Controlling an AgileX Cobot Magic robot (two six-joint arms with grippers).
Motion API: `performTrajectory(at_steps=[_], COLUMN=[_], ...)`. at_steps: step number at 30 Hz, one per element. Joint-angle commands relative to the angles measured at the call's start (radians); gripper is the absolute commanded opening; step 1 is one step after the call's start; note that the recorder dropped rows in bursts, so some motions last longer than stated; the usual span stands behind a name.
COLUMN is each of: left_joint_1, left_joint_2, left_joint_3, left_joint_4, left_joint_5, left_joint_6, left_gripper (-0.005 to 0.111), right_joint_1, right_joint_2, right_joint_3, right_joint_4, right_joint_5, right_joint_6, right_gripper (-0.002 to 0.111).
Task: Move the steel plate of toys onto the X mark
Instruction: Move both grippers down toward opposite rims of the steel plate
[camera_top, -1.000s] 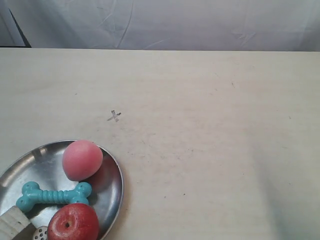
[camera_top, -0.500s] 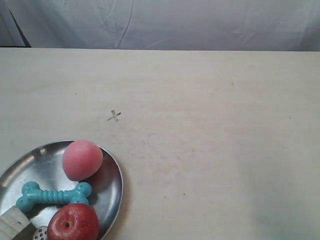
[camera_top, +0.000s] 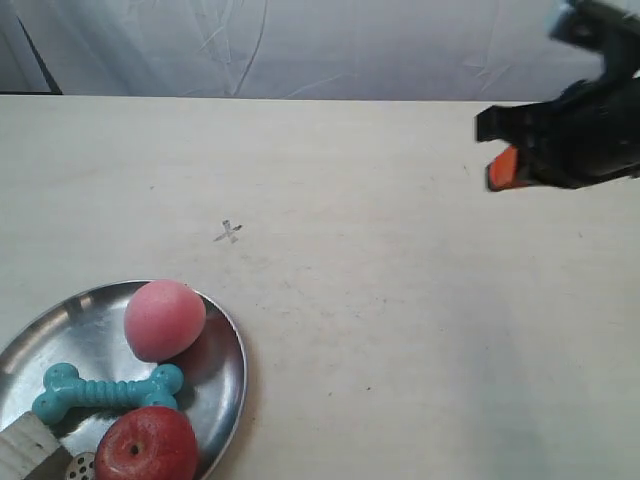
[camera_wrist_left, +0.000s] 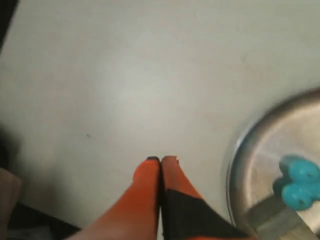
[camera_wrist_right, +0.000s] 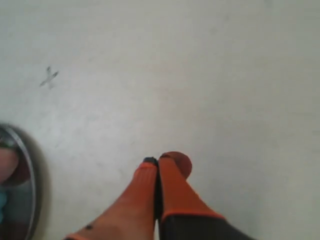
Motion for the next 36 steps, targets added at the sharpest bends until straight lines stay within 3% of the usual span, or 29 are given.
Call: performTrajectory(at_steps=[1, 3, 8, 10, 14, 18, 28, 36], left_joint_1=[0.001, 0.001, 0.001, 0.001, 0.012, 0.058, 0.184, 0.192], left_joint_2=[0.137, 0.155, 0.121, 0.109, 0.104, 0.104, 0.193, 0.350], left_joint_3=[0.070, 0.127, 0.211, 0.236, 0.277, 0.293, 0.315, 0.313], left_joint_4=[-0.221, -0.231, -0.166, -0.141, -0.117, -0.221, -0.461, -0.506], left_joint_5=[-0.062, -0.100, -0.144, -0.146, -0.150, -0.179, -0.297, -0.332], left_joint_6=[0.159, 0.167, 0.072, 0.032, -0.023, 0.021, 0.219, 0.269], left_gripper=[0.000, 0.000, 0.005, 0.011, 0.028, 0.043, 0.044, 0.044], right_joint_1=[0.123, 0.191, 0.308, 0.339, 0.385, 0.412, 0.429, 0.429], right_joint_2=[0.192, 0.263, 0.355, 0.363, 0.363, 0.365, 0.468, 0.561], right_joint_3=[-0.021, -0.021, -0.021, -0.021, -0.021, -0.021, -0.065, -0.191], right_joint_4=[0.238, 0.294, 0.364, 0.384, 0.415, 0.417, 0.408, 0.404], right_joint_5=[0.077, 0.084, 0.088, 0.080, 0.039, 0.006, -0.023, 0.058], right_joint_6=[-0.226, -0.258, -0.261, -0.261, -0.262, -0.264, -0.295, -0.297], right_gripper=[-0.001, 0.006, 0.040, 0.044, 0.041, 0.041, 0.041, 0.043])
